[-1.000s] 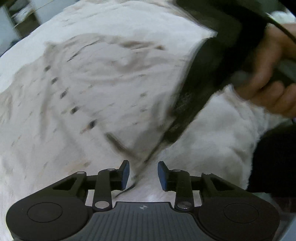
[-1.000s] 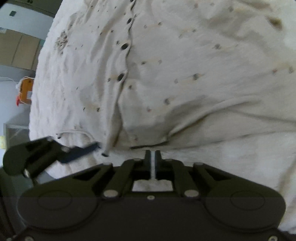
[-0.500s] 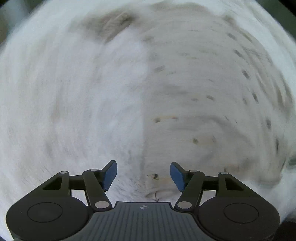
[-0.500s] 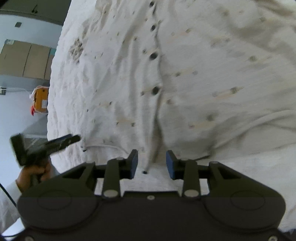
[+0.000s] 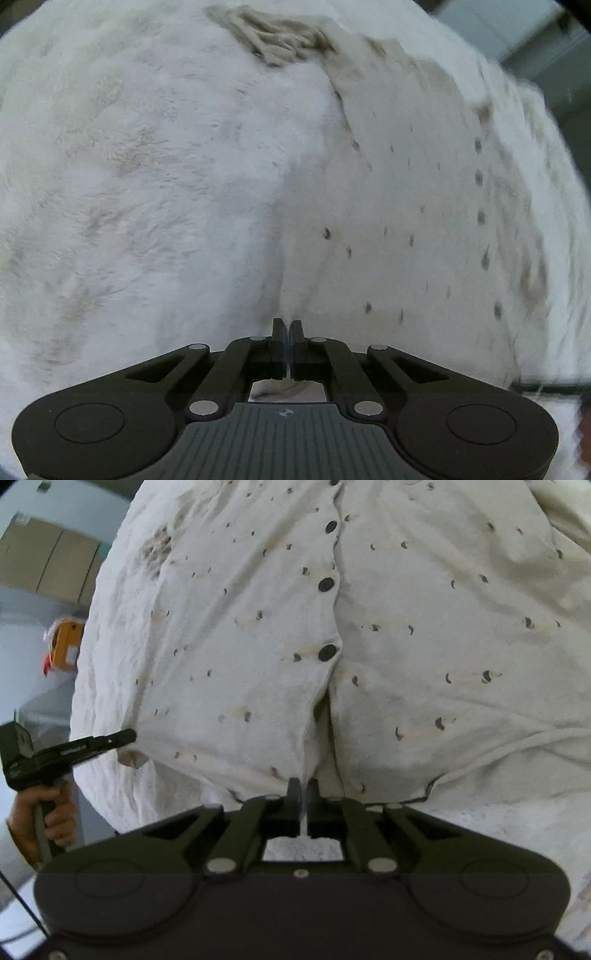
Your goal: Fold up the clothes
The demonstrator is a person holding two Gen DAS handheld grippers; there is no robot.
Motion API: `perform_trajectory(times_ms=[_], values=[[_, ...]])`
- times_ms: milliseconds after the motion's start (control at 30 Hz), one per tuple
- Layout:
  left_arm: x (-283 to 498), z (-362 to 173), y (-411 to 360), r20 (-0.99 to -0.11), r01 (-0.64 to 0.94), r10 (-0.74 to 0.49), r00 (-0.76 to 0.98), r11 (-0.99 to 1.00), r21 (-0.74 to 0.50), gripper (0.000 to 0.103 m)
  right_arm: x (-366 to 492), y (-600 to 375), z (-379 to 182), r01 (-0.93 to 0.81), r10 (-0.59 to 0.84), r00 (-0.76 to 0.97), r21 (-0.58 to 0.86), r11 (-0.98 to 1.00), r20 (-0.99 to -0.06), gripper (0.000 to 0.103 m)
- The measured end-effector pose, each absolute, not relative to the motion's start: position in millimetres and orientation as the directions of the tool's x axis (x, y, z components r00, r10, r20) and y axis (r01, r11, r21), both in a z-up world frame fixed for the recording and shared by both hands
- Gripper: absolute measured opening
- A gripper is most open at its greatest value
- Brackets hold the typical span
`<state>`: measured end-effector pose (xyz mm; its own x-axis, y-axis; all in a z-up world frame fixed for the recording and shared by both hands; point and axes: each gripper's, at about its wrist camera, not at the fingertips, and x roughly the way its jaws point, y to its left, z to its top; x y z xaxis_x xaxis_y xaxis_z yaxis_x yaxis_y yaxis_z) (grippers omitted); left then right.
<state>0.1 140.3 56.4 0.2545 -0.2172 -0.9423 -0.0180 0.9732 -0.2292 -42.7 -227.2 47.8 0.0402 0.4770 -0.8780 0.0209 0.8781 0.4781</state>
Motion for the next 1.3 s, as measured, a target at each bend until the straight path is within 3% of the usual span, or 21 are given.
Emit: perform_trajectory(times_ms=[100, 233, 333, 367, 500, 600, 700, 733, 767, 800, 867, 900, 933, 1000, 1200, 1300], values=[[-6.1, 41.7, 119.7, -0.983, 0.054, -0.108, 0.151, 0.993, -0.101, 0.004, -37.9, -251.8, 51.8, 0.014, 0.457, 0.079, 0.460, 0.888, -0.886, 0.019], [-0.3, 57.1, 117.9, -0.968, -0.032, -0.120, 0.222, 0.991, -0.130, 0.022, -35.3, -303.9, 67.6, 0.055, 0.397, 0.185, 0.413, 0.909, -0.899, 0.019], [4.5, 85.2, 99.7, -0.938, -0.073, -0.093, 0.333, 0.990, -0.124, 0.026, -34.4, -369.8, 84.6, 0.147, 0.250, 0.317, 0.308, 0.940, -0.915, 0.021], [8.3, 92.0, 89.6, -0.928, -0.074, -0.101, 0.360, 0.988, -0.136, 0.026, -33.3, -390.9, 86.9, 0.185, 0.193, 0.348, 0.269, 0.945, -0.917, 0.026], [15.4, 115.3, 25.7, -0.885, 0.037, -0.226, 0.406, 0.972, -0.231, 0.028, -19.5, -452.6, 79.0, 0.316, 0.088, 0.397, 0.226, 0.922, -0.914, 0.030], [18.5, 121.9, -54.9, -0.861, 0.253, -0.379, 0.340, 0.918, -0.304, 0.029, 0.4, -482.5, 58.7, 0.363, 0.145, 0.395, 0.299, 0.883, -0.907, 0.030], [15.6, 115.3, -110.9, -0.858, 0.403, -0.438, 0.268, 0.860, -0.313, 0.035, 19.6, -484.8, 33.7, 0.368, 0.248, 0.369, 0.386, 0.846, -0.896, 0.032], [12.1, 106.9, -137.8, -0.865, 0.462, -0.451, 0.221, 0.829, -0.315, 0.036, 24.6, -483.1, 25.8, 0.372, 0.278, 0.356, 0.409, 0.834, -0.892, 0.031], [9.8, 93.8, -160.4, -0.875, 0.498, -0.452, 0.172, 0.806, -0.319, 0.036, 29.4, -481.0, 18.1, 0.374, 0.308, 0.343, 0.430, 0.822, -0.887, 0.024], [6.0, 73.6, -186.6, -0.893, 0.535, -0.438, 0.103, 0.781, -0.322, 0.036, 33.1, -479.5, 12.5, 0.375, 0.323, 0.324, 0.434, 0.819, -0.889, 0.003], [4.7, 43.5, -204.5, -0.916, 0.571, -0.399, 0.040, 0.762, -0.307, 0.036, 39.4, -472.6, 10.4, 0.341, 0.321, 0.296, 0.413, 0.844, -0.900, 0.002], [-0.5, 31.9, -212.5, -0.932, 0.587, -0.364, 0.007, 0.755, -0.291, 0.028, 42.1, -470.0, 13.4, 0.314, 0.314, 0.294, 0.401, 0.860, -0.903, 0.001], [-6.6, 18.1, -215.6, -0.949, 0.591, -0.316, -0.008, 0.764, -0.260, 0.019, 45.7, -470.4, 20.9, 0.278, 0.307, 0.300, 0.391, 0.878, -0.903, 0.001], [-18.8, -9.6, -221.1, -0.976, 0.597, -0.216, -0.036, 0.778, -0.194, 0.018, 53.0, -479.8, 45.1, 0.212, 0.277, 0.337, 0.359, 0.909, -0.900, 0.001], [-15.9, -15.6, -213.0, -0.977, 0.548, -0.207, -0.056, 0.811, -0.203, 0.018, 94.5, -530.4, 143.1, 0.144, 0.112, 0.551, 0.226, 0.964, -0.827, 0.001], [-14.8, -16.5, -211.9, -0.978, 0.547, -0.198, -0.065, 0.812, -0.201, 0.018, 112.5, -542.7, 199.5, 0.133, -0.012, 0.683, 0.109, 0.985, -0.730, 0.001]])
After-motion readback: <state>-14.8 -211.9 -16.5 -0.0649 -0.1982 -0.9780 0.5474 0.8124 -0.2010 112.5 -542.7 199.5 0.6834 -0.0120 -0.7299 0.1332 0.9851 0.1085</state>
